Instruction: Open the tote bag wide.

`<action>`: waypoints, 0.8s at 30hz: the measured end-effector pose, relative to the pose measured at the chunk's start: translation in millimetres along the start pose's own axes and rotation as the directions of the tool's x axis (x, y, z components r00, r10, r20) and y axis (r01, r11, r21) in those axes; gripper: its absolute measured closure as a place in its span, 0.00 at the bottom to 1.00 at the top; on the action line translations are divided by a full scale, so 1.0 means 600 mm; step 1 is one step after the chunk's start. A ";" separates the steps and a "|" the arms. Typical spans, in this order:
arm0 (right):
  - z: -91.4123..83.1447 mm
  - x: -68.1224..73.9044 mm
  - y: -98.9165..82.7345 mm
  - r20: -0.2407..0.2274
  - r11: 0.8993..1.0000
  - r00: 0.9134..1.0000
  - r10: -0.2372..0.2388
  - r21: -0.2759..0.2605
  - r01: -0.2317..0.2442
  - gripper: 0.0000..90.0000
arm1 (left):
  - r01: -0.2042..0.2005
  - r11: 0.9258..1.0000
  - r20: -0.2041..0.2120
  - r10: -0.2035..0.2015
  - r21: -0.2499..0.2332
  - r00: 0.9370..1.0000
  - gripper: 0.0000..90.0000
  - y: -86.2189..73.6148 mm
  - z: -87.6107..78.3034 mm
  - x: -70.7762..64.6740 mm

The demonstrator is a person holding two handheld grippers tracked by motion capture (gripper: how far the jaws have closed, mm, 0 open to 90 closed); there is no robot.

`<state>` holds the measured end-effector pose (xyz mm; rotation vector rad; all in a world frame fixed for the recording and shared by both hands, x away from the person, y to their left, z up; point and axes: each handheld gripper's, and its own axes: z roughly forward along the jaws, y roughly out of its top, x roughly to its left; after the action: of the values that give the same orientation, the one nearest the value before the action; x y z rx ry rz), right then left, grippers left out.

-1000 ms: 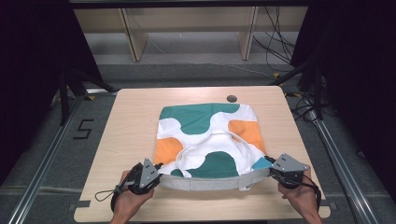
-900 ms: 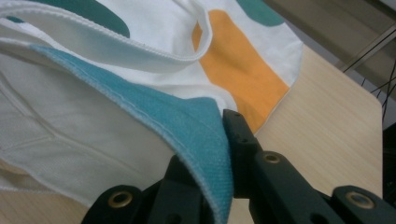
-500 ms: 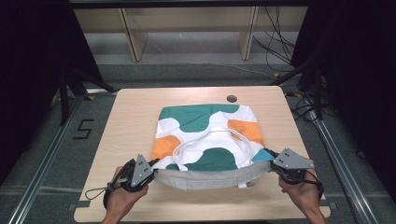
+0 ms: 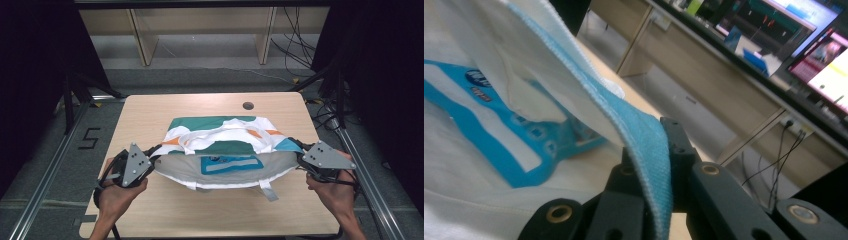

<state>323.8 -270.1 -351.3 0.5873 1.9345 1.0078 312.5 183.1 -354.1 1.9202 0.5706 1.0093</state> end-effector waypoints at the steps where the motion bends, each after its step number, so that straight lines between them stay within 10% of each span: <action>1: -0.004 -0.004 0.009 0.004 1.000 1.000 -0.016 -0.009 0.016 0.98 | 0.000 1.000 -0.009 0.000 -0.010 1.000 0.96 0.007 -0.006 0.004; 16: -0.068 -0.046 0.127 0.013 0.989 0.996 -0.086 -0.120 0.087 0.98 | -0.010 0.979 -0.070 -0.004 -0.202 0.998 0.96 0.099 -0.092 0.049; 24: -0.027 -0.060 0.116 -0.009 0.996 0.999 -0.042 -0.076 0.041 0.98 | 0.085 0.985 -0.032 -0.091 -0.147 0.995 0.95 0.074 -0.023 0.072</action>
<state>330.2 -263.4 -271.6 0.4979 1.9011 1.0553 325.7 197.0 -293.9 1.7358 0.5820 1.0052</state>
